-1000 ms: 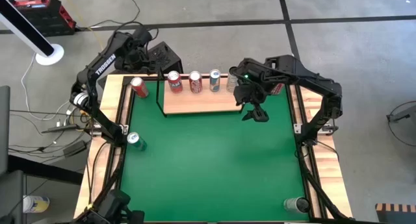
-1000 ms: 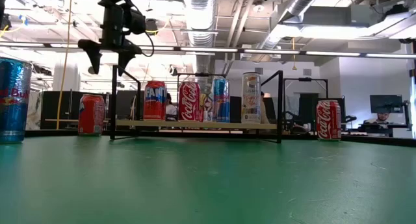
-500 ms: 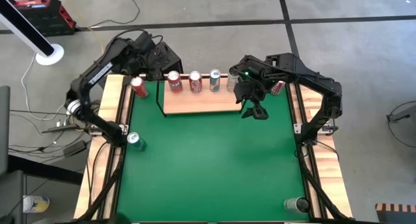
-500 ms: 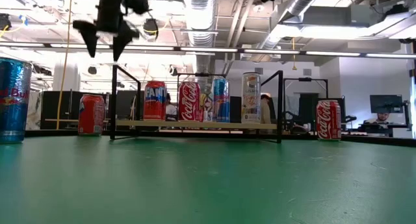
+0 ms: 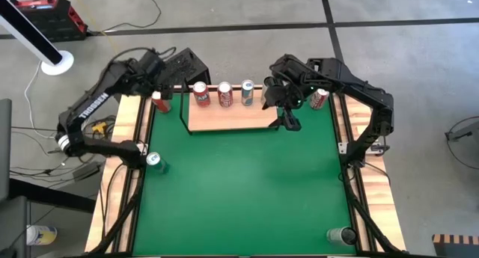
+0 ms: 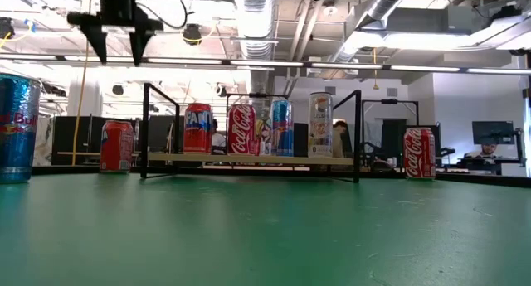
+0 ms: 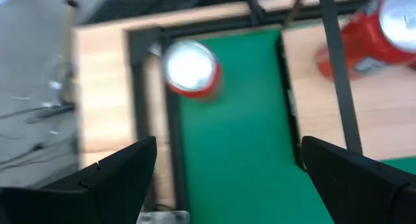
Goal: Place canned beverage on shelf
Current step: Put the orange soda can, aligned with the other orange soda can on the shelf
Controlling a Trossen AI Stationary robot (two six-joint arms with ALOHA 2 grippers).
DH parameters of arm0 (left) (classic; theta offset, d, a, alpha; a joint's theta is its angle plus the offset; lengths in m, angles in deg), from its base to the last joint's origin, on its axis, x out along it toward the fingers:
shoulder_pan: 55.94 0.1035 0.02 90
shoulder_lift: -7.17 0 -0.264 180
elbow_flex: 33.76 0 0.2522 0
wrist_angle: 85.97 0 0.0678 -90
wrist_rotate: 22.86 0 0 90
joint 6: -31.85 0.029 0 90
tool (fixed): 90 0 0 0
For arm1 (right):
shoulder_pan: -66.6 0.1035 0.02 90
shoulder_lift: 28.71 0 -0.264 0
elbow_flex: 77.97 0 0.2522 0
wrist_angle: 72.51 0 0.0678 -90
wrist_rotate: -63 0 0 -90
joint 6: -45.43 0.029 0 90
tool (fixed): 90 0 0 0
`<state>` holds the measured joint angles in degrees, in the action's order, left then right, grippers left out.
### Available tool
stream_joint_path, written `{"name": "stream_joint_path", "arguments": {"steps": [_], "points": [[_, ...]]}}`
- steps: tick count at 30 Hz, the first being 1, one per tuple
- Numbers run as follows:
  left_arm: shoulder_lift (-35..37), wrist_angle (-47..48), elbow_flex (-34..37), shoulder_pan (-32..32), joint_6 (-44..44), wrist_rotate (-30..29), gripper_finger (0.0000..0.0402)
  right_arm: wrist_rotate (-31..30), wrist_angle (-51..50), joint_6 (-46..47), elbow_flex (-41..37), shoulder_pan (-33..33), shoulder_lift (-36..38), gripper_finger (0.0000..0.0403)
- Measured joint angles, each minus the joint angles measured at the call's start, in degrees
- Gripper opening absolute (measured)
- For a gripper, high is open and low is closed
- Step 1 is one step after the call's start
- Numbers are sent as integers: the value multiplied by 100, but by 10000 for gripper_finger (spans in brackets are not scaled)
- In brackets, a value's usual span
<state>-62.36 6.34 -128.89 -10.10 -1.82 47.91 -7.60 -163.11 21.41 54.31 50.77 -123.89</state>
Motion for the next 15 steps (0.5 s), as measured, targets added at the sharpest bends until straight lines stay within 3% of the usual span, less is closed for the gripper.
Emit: {"name": "stream_joint_path", "arguments": {"steps": [5,10,15], "points": [[440,-1592,1332,51,-430,261,366,0,41,38,0,-19,0,344],[504,-2761,2255,157,-1174,-377,366,2,194,18,0,-23,-28,344],[495,-3177,2705,287,-1908,-1002,366,3,229,119,-4,-24,-58,344]]}}
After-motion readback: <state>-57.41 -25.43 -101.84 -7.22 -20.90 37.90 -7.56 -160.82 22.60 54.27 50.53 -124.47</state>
